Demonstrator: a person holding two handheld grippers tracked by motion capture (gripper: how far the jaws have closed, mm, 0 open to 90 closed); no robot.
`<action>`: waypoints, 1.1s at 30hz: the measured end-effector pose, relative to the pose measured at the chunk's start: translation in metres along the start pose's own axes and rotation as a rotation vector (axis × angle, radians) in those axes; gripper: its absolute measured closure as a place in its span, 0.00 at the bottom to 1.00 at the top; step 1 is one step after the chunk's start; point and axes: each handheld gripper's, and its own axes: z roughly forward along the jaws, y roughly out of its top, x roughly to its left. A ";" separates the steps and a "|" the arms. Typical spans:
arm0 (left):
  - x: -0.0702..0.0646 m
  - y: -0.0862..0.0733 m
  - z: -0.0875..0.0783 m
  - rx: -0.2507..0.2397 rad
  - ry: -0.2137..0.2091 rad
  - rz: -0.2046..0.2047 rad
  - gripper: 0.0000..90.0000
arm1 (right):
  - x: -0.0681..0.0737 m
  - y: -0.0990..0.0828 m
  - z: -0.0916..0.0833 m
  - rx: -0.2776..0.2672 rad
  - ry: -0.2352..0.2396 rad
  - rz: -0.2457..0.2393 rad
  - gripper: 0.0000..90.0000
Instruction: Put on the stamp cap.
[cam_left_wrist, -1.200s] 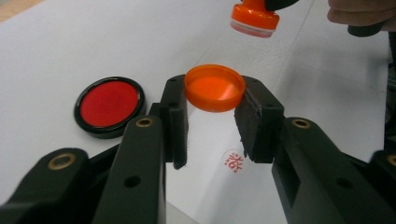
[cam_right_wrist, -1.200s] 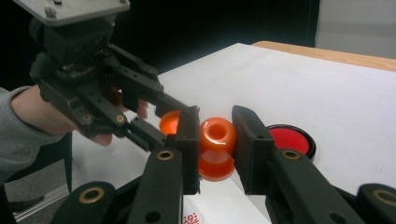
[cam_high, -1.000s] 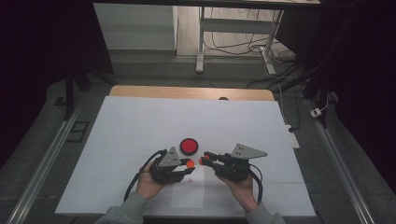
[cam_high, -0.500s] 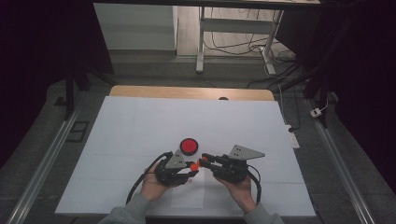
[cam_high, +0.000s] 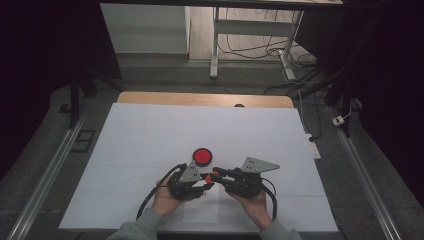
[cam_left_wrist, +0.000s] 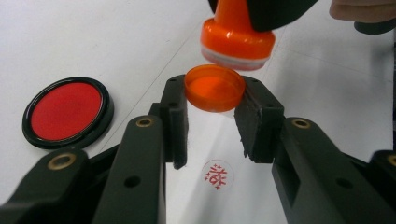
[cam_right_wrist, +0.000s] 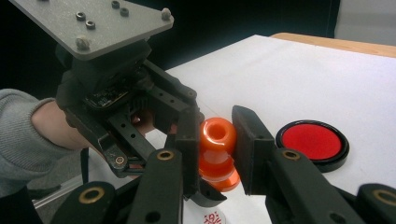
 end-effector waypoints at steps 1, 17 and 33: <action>-0.001 0.000 0.000 0.000 0.001 0.001 0.72 | 0.000 0.000 0.000 0.001 0.001 0.000 0.80; -0.003 0.001 -0.001 -0.004 0.003 0.014 0.72 | 0.000 -0.003 0.003 0.016 -0.004 0.000 0.80; -0.005 0.003 -0.003 -0.016 0.007 0.016 0.72 | -0.001 -0.004 0.004 0.027 -0.011 -0.001 0.80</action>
